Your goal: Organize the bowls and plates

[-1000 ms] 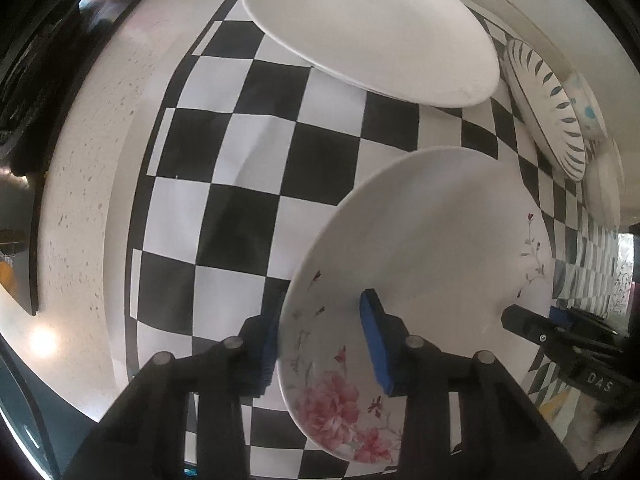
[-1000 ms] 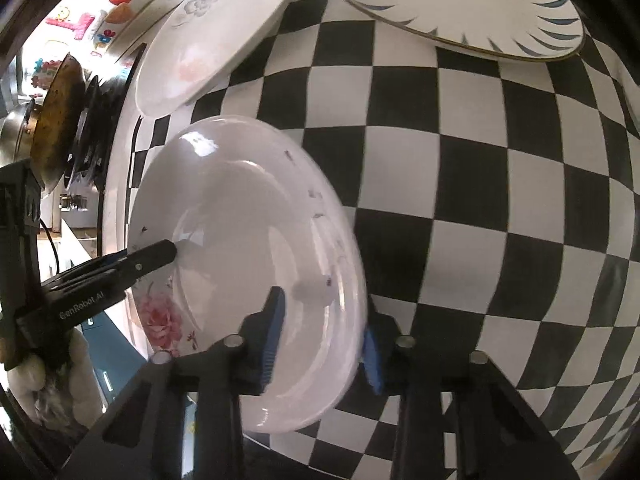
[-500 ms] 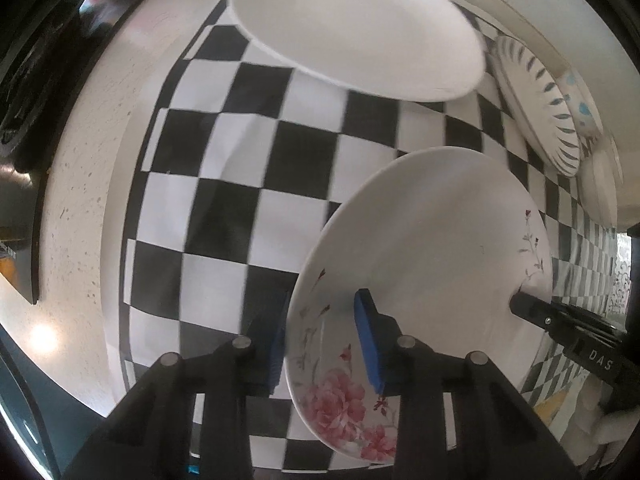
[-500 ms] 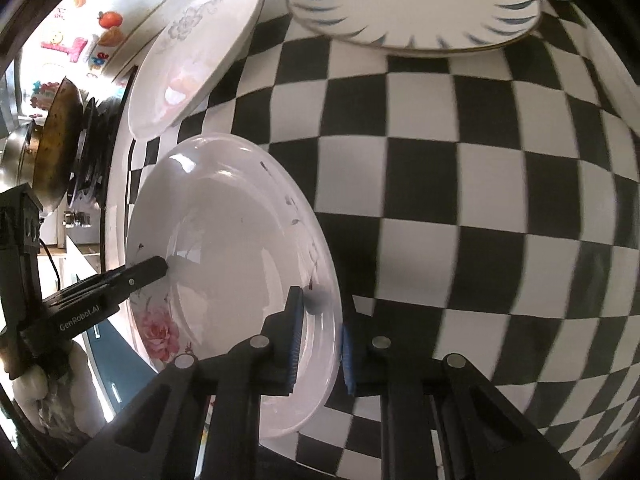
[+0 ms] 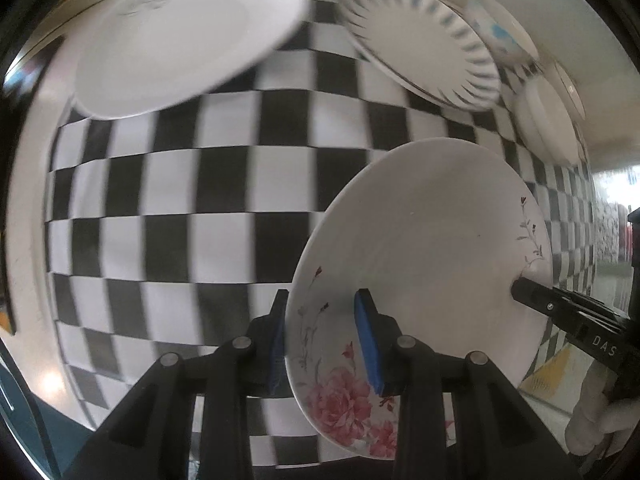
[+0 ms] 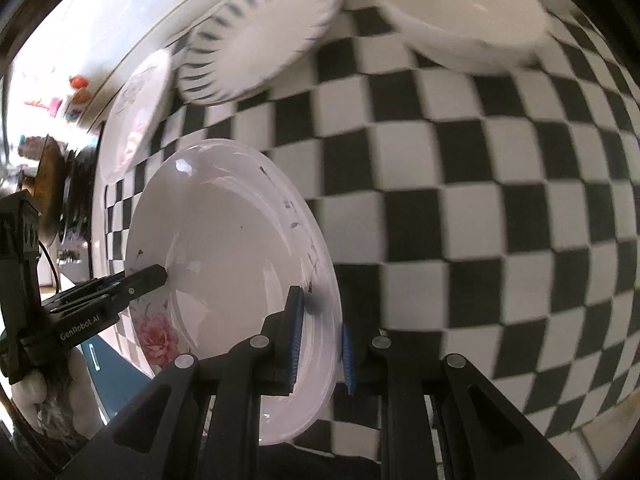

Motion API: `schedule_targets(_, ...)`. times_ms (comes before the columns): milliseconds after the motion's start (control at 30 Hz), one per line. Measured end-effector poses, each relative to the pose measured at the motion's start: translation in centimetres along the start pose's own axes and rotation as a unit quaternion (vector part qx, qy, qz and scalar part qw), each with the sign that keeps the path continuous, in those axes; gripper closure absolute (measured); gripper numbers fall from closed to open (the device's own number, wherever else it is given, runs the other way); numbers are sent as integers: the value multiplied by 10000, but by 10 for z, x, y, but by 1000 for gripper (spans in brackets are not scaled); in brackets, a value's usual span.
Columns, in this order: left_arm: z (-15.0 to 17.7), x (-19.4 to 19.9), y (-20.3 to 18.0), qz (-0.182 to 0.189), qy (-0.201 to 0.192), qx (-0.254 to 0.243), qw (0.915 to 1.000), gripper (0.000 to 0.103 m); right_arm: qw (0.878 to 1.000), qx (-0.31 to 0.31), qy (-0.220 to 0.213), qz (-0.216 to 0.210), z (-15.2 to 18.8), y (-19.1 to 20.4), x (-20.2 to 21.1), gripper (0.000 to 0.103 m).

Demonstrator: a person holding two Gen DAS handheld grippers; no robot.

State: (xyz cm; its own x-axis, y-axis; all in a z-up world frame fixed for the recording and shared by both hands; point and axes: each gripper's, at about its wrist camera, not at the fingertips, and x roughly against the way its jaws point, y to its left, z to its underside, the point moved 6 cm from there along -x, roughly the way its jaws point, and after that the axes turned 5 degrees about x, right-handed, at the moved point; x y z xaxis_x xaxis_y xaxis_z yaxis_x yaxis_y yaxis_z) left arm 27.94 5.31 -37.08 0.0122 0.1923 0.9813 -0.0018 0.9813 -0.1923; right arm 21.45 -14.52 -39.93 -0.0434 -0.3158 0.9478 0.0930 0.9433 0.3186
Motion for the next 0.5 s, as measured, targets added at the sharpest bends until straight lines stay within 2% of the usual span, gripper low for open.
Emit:
schedule_targets(200, 10, -23, -16, -98, 262, -217, 9994, 73, 9997, -216, 79, 57, 16, -26, -3, 84)
schedule_targets(433, 9, -19, -16, -142, 279, -178, 9994, 73, 9995, -288, 86, -17, 19, -28, -6, 83)
schedule_targets(500, 11, -29, -15, -178, 264, -191, 9993, 73, 9995, -300, 103, -39, 19, -30, -4, 83)
